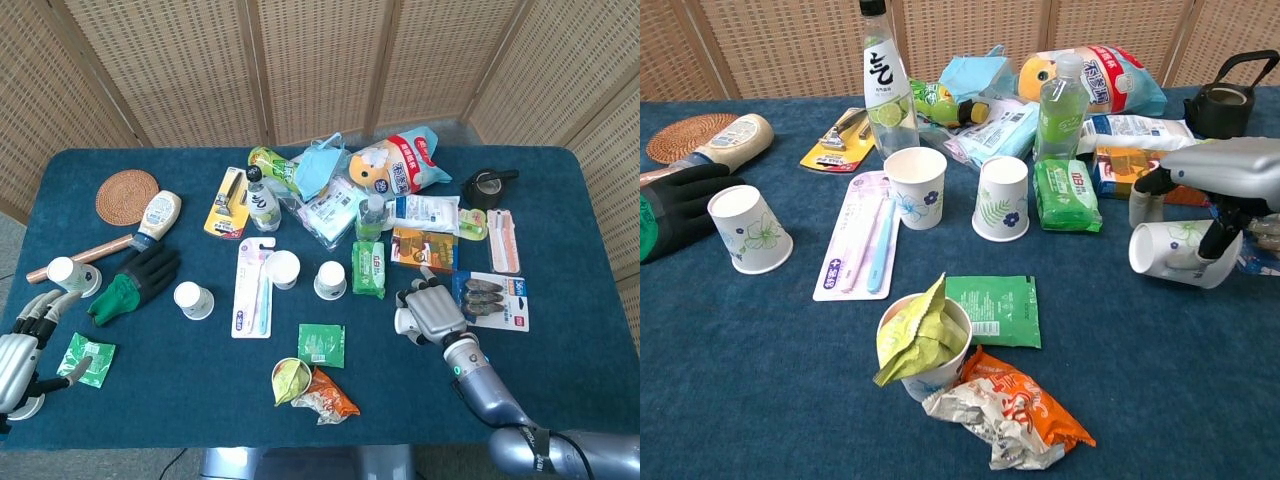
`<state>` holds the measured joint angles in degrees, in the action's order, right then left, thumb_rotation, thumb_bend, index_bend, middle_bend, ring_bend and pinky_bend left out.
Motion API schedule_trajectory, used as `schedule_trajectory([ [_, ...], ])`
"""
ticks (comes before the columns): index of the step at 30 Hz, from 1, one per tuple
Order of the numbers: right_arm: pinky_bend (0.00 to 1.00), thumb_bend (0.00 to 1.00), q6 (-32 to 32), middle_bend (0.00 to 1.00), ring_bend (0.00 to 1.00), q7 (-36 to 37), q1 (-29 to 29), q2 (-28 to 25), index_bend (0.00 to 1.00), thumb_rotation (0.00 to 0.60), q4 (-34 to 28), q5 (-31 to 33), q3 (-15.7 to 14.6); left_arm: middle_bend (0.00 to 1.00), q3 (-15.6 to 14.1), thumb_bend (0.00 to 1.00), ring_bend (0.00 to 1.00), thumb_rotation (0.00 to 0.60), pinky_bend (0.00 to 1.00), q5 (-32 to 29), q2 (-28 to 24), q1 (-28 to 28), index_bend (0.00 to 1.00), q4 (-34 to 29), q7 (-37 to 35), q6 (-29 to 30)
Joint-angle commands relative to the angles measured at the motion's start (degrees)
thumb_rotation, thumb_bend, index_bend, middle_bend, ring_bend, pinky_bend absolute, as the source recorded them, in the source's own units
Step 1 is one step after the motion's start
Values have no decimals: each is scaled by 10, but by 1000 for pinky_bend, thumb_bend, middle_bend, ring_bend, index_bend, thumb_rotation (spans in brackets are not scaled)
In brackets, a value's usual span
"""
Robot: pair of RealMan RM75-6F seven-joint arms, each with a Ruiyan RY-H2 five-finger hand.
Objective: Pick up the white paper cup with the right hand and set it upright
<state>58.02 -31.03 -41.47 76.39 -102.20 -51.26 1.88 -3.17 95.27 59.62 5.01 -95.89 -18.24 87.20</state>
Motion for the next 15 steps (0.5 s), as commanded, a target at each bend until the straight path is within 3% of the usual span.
schedule_trajectory([
  [1, 0, 311, -45, 473, 200, 136, 22, -33, 387, 600, -16, -22, 43, 144, 0, 349, 1, 600, 64, 0, 0, 0, 0, -1, 1, 0],
  [11, 0, 306, -113, 470, 203, 407, 55, -45, 387, 600, 11, -115, 93, 142, 2, 349, 1, 600, 64, -1, -2, 1, 0, -7, 7, 0],
  [15, 0, 306, -120, 468, 203, 469, 61, -33, 385, 600, 40, -151, 97, 142, 2, 349, 0, 600, 64, -2, -4, 0, 0, -9, 10, 0],
])
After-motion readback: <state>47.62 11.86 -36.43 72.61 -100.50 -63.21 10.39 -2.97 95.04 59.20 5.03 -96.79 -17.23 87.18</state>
